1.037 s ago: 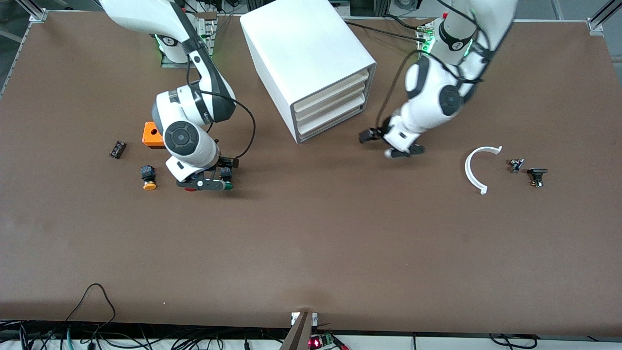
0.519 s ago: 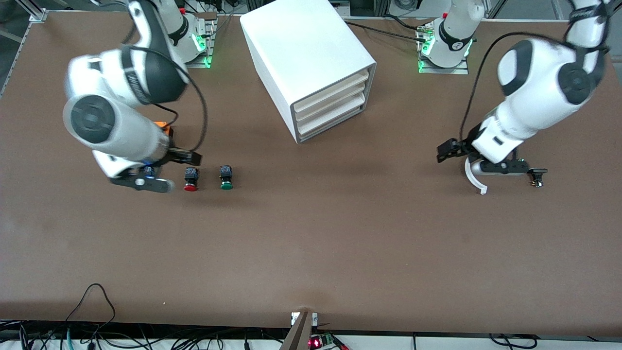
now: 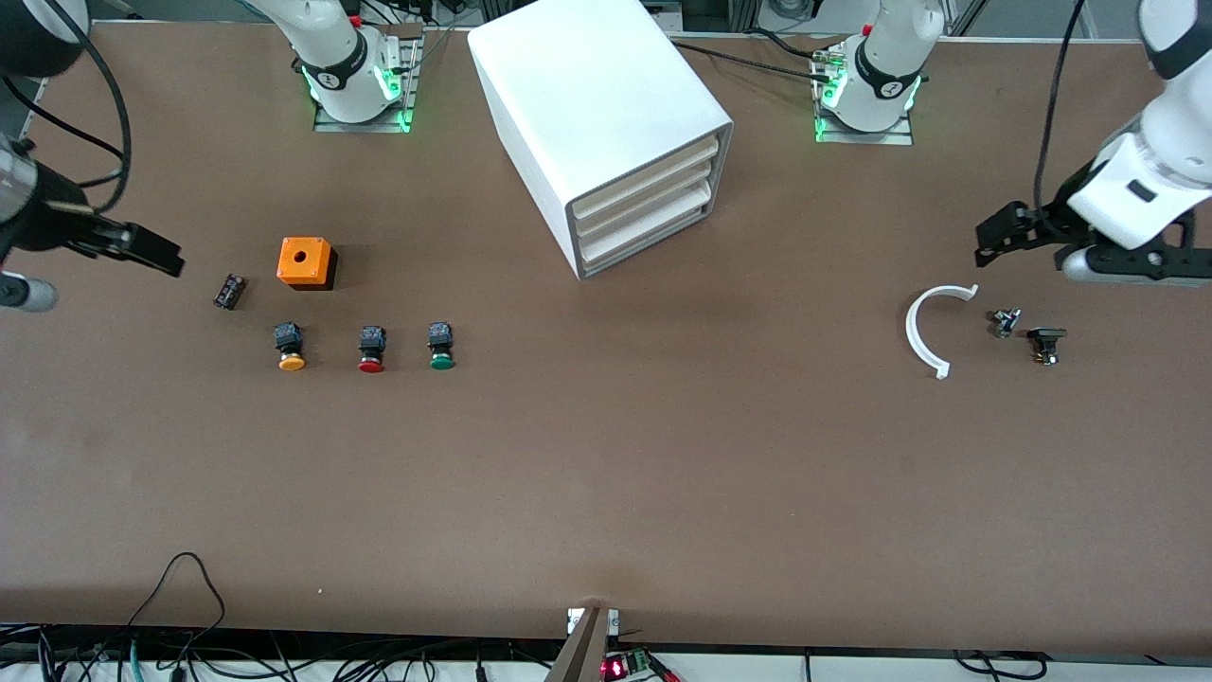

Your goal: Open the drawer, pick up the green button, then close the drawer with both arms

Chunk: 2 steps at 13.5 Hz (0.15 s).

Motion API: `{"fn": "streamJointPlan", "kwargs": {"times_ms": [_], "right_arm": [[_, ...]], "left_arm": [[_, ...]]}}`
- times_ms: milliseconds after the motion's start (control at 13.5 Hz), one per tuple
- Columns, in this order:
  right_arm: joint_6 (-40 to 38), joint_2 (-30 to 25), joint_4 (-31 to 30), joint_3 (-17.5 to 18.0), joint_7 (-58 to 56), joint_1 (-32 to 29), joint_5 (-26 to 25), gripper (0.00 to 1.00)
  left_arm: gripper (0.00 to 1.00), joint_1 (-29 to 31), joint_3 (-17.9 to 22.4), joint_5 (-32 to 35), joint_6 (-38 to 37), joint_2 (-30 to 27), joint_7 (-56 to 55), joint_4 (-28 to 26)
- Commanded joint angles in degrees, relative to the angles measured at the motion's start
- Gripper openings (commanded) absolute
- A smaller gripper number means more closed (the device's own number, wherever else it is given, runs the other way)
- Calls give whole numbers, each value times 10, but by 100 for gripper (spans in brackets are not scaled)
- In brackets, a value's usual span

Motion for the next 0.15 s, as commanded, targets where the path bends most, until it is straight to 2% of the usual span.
{"fn": "streamJointPlan", "kwargs": {"times_ms": [0, 74], "right_arm": [[-6, -18, -6, 27, -61, -28, -20, 100], [-6, -22, -6, 19, -86, -28, -15, 100]], "left_arm": [[100, 1, 2, 13, -12, 12, 25, 14], [100, 1, 2, 13, -12, 13, 25, 17]]}}
